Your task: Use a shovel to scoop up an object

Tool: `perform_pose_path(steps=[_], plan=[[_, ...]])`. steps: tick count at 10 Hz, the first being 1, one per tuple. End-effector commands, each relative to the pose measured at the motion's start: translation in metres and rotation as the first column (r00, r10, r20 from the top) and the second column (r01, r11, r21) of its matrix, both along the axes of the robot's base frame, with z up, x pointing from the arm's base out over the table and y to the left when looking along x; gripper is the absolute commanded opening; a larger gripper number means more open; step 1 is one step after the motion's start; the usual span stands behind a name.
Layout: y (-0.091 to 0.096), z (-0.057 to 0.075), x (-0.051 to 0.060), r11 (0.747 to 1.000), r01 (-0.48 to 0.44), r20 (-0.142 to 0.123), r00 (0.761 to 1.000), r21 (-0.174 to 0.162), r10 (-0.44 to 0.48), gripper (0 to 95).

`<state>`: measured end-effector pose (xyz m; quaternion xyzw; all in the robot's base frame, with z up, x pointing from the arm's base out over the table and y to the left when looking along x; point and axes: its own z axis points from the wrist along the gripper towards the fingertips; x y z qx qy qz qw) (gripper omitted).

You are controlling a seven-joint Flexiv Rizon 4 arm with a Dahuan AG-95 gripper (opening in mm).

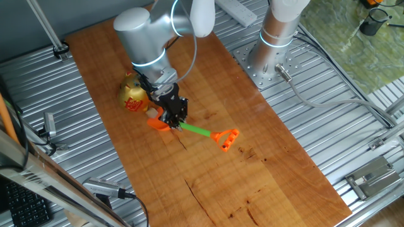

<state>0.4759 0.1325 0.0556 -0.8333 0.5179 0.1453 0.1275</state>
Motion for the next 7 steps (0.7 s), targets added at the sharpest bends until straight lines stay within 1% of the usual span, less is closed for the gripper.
perform_pose_path(steps=[1,3,6,7], plan=[[-0.0006,-0.0008,0.0005,1.0,-0.002,0.002,1.0,-0.007,0.002,0.0],[-0.0013,-0.0011,0.0005,1.0,-0.008,0.004,1.0,-0.029,0.008,0.0],[0.0002,-0.0011,0.0012,0.995,0.011,0.0,1.0,-0.098,-0.011,0.0],[0.001,-0.0008,0.0018,0.994,0.019,-0.002,1.0,-0.105,-0.019,0.0]])
